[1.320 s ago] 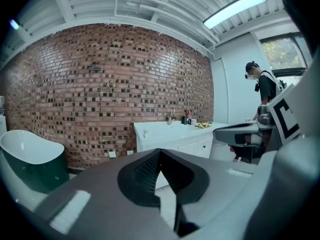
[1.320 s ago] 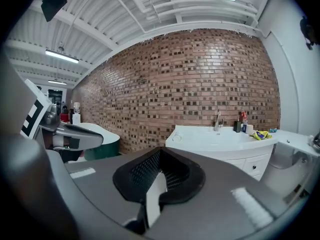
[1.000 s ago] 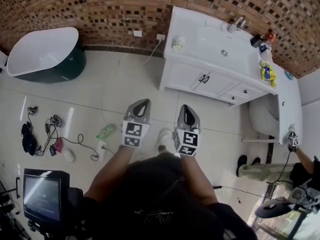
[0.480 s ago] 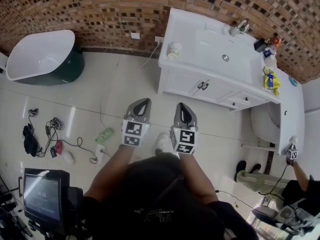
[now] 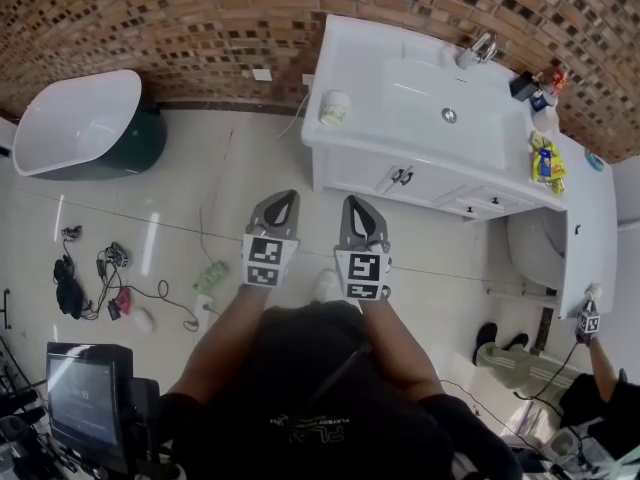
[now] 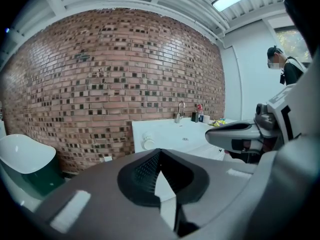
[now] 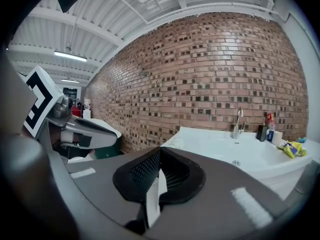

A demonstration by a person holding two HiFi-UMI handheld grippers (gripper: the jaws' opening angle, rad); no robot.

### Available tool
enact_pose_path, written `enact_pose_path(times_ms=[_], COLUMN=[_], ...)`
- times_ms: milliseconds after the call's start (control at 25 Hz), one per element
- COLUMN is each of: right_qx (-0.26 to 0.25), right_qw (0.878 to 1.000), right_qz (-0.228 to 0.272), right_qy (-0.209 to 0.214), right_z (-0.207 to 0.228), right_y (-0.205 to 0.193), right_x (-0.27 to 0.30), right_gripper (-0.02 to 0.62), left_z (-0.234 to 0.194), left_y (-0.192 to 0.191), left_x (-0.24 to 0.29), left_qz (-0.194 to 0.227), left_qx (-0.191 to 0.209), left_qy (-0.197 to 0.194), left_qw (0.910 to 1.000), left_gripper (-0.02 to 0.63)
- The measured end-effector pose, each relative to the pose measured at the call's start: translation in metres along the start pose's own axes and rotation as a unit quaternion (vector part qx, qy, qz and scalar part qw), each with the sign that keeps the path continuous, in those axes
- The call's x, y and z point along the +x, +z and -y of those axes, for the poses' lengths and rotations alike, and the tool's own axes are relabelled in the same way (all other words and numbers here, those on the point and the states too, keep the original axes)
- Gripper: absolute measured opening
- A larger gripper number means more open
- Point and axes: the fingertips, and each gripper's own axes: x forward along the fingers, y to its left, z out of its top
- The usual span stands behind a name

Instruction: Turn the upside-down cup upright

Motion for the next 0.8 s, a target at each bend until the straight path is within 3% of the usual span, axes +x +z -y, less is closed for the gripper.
enact_pose_path(times_ms=[440,800], right_qx=[0.000,-0.018], right_qw=[1.000,1.000], right_qz=[0.002,-0.017], right_qy=[0.022,0.015], right_z=[0.026,0.039], right_y=[0.001,0.001], right_x=[0.029,0.052], right_gripper=[0.014,0.013], left_z=[-0.004,-0.005], left_y=[0.010,0.025], left_x=[0.028,0.053], left_qz=[-0.003,0.004], left_qx=[0.005,0.008], left_qy=[0.028,0.018], left_qw=[0.9996,0.9998], left_gripper=[-0.002,-0.002])
